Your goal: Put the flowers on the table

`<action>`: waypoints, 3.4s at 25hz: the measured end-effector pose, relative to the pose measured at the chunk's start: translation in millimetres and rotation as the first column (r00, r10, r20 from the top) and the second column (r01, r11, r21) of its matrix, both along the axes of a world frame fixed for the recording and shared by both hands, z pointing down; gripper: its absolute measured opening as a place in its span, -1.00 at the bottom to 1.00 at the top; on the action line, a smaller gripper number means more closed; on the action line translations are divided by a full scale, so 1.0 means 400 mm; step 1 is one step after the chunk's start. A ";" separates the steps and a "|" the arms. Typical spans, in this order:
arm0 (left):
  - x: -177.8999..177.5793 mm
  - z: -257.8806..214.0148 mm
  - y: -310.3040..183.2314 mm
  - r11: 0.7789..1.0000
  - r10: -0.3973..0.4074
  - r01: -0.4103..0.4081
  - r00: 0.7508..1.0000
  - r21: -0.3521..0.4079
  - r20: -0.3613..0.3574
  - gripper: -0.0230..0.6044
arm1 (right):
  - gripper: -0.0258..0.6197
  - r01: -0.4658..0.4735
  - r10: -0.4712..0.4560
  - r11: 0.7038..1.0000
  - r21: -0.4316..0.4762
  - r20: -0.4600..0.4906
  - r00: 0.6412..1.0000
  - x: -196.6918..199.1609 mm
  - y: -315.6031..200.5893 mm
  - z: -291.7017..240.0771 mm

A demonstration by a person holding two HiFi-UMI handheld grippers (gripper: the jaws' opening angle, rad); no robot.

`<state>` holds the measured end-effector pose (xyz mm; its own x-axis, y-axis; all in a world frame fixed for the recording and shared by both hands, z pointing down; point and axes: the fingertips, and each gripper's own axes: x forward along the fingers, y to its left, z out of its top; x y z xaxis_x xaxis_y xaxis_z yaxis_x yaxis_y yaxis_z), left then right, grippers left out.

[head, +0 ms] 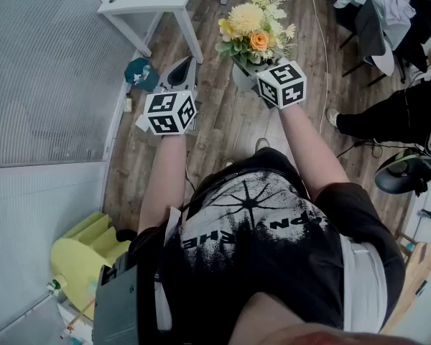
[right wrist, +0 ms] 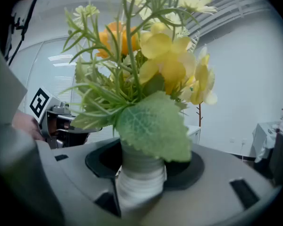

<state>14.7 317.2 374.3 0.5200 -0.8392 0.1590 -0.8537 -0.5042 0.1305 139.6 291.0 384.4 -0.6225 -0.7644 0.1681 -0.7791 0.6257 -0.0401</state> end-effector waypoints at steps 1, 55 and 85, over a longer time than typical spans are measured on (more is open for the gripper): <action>0.001 0.004 0.001 1.000 0.002 -0.002 1.000 -0.002 -0.001 -0.89 | -0.16 -0.004 0.004 1.000 -0.002 -0.001 1.000 0.003 0.001 0.004; -0.168 0.042 -0.405 0.992 -0.118 0.117 0.993 -0.050 -0.018 -0.89 | -0.16 0.114 -0.114 0.992 0.047 -0.007 0.993 -0.122 -0.437 -0.015; -0.158 0.096 -1.031 0.968 -0.239 0.237 0.971 -0.087 -0.009 -0.89 | -0.16 0.298 -0.298 0.955 0.018 0.074 0.952 -0.149 -1.086 -0.009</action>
